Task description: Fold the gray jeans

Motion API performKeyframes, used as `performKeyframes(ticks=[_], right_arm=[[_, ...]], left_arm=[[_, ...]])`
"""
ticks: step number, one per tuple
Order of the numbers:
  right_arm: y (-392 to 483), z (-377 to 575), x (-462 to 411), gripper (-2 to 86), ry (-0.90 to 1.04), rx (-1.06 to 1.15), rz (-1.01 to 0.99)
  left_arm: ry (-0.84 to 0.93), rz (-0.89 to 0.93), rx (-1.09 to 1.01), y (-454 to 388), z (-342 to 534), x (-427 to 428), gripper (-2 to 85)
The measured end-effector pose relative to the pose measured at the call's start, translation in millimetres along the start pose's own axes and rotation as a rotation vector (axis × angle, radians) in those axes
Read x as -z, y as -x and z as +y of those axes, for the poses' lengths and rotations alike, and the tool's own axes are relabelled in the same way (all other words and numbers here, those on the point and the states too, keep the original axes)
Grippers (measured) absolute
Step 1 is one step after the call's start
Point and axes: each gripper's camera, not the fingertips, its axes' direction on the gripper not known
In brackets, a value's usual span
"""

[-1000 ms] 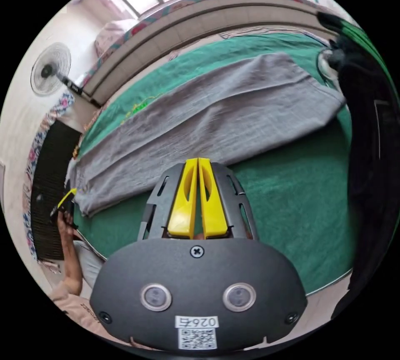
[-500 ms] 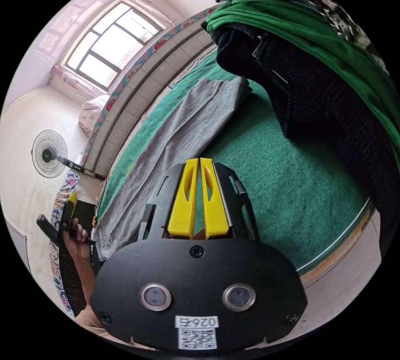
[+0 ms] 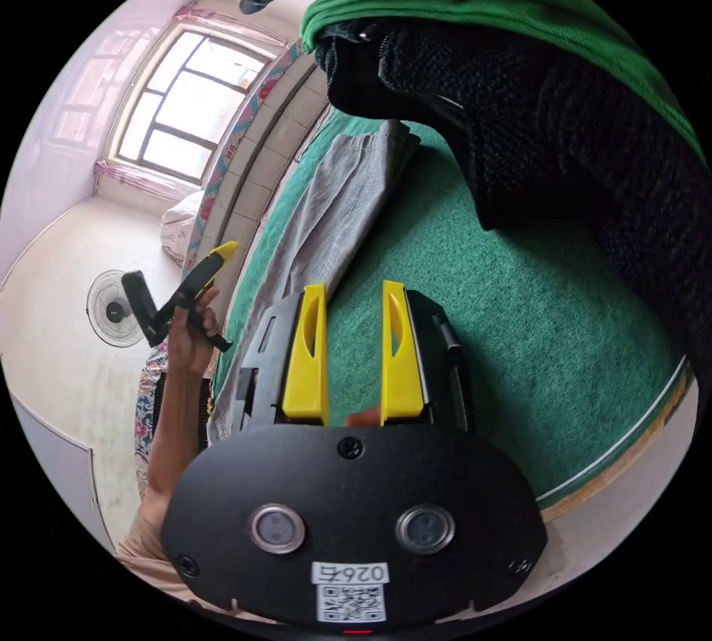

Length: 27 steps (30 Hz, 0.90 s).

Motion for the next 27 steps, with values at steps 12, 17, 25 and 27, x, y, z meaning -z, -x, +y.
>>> performKeyframes(ticks=[12, 17, 25, 27], right_arm=[[-20, -8, 16, 7.8, -0.015, 0.003, 0.008], [-42, -4, 14, 8.6, -0.031, 0.022, -0.031], [-94, 15, 2, 8.4, -0.016, 0.061, -0.099], [-114, 27, -3, 6.8, -0.020, 0.059, -0.125]], left_arm=[[0.217, -0.003, 0.023, 50, -82, -120, 19.2], [0.289, 0.019, 0.027, 70, -102, -155, 18.8], [0.346, 0.073, -0.066, 80, -121, -172, 12.5], [0.388, 0.102, -0.053, 83, -126, -180, 12.9]])
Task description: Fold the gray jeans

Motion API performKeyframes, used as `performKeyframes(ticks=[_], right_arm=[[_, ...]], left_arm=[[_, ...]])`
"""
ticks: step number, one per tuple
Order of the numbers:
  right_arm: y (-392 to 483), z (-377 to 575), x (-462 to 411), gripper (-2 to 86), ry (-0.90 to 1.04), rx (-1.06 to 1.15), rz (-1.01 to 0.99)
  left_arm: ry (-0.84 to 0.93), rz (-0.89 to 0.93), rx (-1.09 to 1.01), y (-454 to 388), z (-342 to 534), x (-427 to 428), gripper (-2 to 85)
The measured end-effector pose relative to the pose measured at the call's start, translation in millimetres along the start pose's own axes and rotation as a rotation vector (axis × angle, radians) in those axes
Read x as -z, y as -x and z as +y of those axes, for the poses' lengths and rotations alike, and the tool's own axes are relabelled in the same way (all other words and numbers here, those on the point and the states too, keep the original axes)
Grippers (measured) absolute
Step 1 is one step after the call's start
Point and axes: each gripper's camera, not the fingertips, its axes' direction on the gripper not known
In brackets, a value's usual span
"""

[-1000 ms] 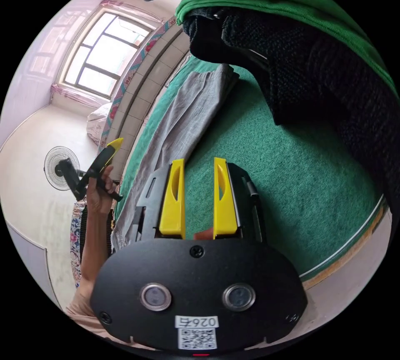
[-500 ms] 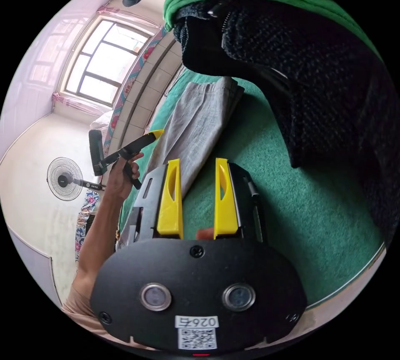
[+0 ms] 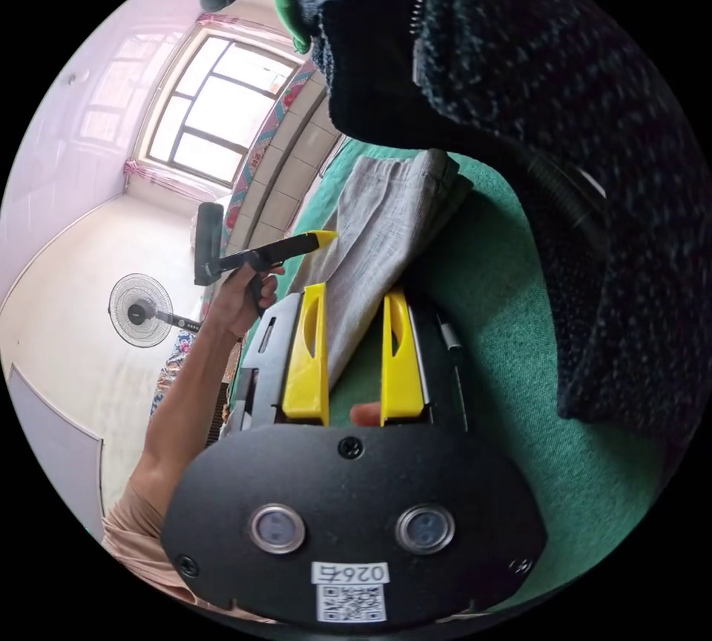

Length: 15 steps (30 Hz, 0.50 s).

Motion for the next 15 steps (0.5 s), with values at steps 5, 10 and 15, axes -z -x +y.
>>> performKeyframes(ticks=[5, 10, 15], right_arm=[[-38, 32, -1, -0.3, -0.027, 0.008, -0.022], [-55, 69, -4, -1.1, -0.061, 0.111, 0.016], [-55, 124, 4, -1.1, -0.154, 0.306, 0.017]], left_arm=[[0.039, -0.026, -0.085, 5, 2, 15, 1.9], [-0.063, 0.124, -0.137, 32, 29, 54, 0.6], [-0.195, 0.219, -0.160, 55, 74, 93, 0.3]])
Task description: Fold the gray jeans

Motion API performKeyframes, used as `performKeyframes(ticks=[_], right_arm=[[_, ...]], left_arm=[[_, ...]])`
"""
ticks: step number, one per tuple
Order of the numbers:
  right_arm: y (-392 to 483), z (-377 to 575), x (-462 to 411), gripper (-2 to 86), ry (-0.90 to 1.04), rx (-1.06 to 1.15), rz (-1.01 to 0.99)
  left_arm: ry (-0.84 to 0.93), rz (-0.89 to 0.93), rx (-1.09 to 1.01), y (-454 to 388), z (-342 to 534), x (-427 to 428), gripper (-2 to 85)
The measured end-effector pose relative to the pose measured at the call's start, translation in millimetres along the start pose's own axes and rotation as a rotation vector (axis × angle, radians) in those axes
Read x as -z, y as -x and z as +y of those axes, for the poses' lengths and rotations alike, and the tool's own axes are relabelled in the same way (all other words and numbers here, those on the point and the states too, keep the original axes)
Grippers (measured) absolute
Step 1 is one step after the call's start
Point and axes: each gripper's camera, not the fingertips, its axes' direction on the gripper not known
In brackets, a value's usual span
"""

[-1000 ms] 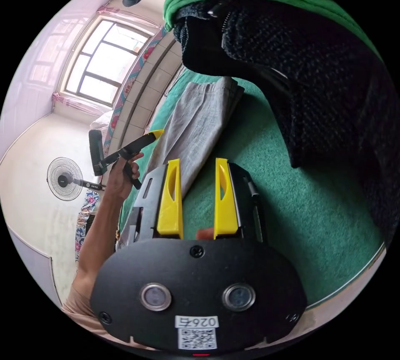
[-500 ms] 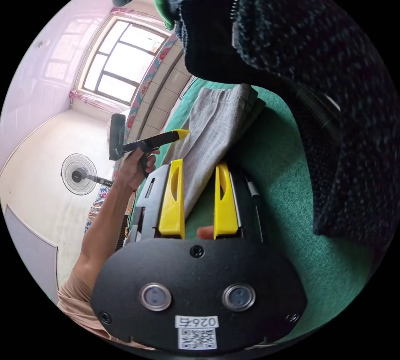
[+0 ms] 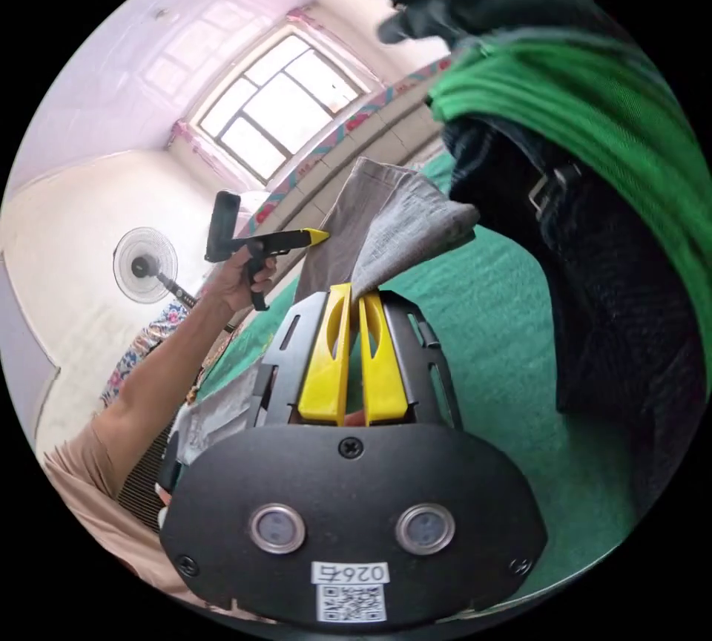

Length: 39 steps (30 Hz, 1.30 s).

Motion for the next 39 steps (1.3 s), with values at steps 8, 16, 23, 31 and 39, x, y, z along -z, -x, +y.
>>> performKeyframes(ticks=[8, 16, 23, 31, 39], right_arm=[[64, 80, 9, -1.1, -0.076, 0.429, 0.066], [141, 178, -23, -1.1, 0.001, 0.873, 0.068], [183, 239, -115, 0.5, 0.376, 1.108, -0.058], [185, 213, -177, 5.5, 0.811, 1.018, -0.315], [163, 117, -170, -0.7, 0.547, 0.758, -0.067]], left_arm=[[-0.258, 0.105, -0.030, 1, 117, 101, 0.3], [-0.346, 0.082, 0.024, 3, 276, 162, 0.6], [-0.258, 0.012, 0.323, 32, 443, 164, 1.3], [-0.211, -0.193, 0.591, 0, 554, 216, -0.9], [-0.366, -0.304, 0.380, -113, 486, 189, -1.0]])
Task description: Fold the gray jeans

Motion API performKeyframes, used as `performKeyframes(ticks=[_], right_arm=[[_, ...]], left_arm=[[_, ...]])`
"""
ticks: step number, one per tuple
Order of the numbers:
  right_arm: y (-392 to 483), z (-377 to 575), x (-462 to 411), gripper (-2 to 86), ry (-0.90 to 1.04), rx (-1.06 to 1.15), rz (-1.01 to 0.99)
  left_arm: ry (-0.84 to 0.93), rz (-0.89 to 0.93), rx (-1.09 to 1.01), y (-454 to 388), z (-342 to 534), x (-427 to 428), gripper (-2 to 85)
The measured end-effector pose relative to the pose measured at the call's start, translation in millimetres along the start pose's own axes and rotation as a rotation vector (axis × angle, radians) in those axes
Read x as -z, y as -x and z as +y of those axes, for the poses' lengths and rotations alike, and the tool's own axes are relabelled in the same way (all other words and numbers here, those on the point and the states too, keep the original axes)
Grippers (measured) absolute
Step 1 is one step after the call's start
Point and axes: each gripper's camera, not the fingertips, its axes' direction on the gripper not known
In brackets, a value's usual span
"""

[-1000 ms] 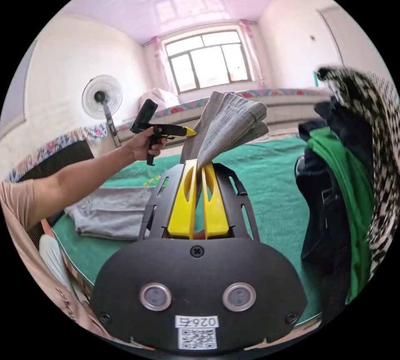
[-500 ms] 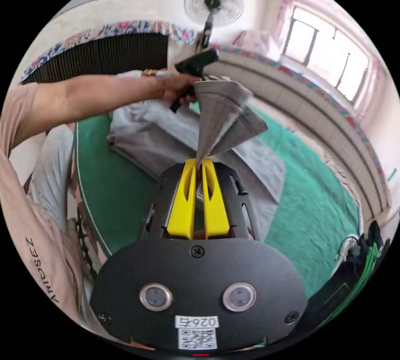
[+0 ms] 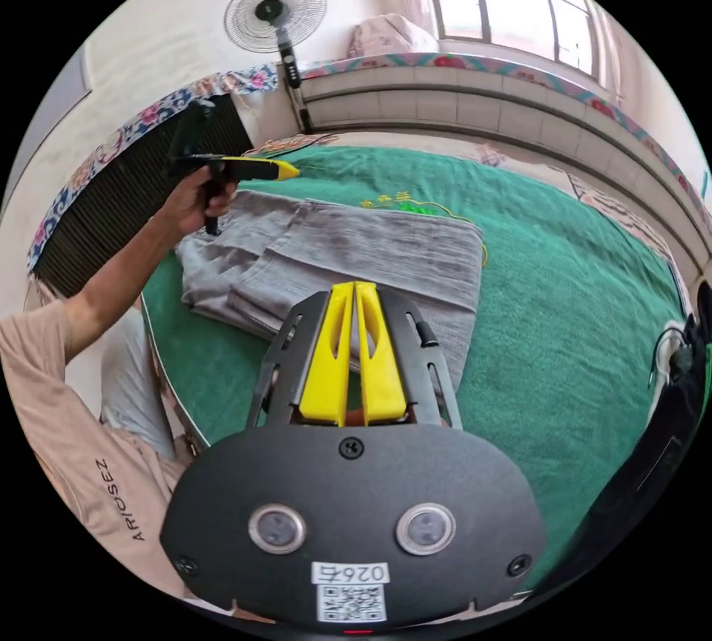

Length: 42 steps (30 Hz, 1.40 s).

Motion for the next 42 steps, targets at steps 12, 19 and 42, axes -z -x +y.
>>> performKeyframes(ticks=[12, 19, 42], right_arm=[[39, -73, -59, -1.0, 0.242, 0.114, 0.263], [17, -114, -25, -1.4, 0.226, 0.028, 0.227], [-180, -195, 86, 3.8, 0.107, -0.506, -0.117]], left_arm=[[0.336, -0.314, -0.043, -63, 8, -114, -1.0], [0.138, -0.188, 0.044, -88, -14, -66, -0.8], [0.474, -0.182, 0.088, -163, -174, -229, 12.8]])
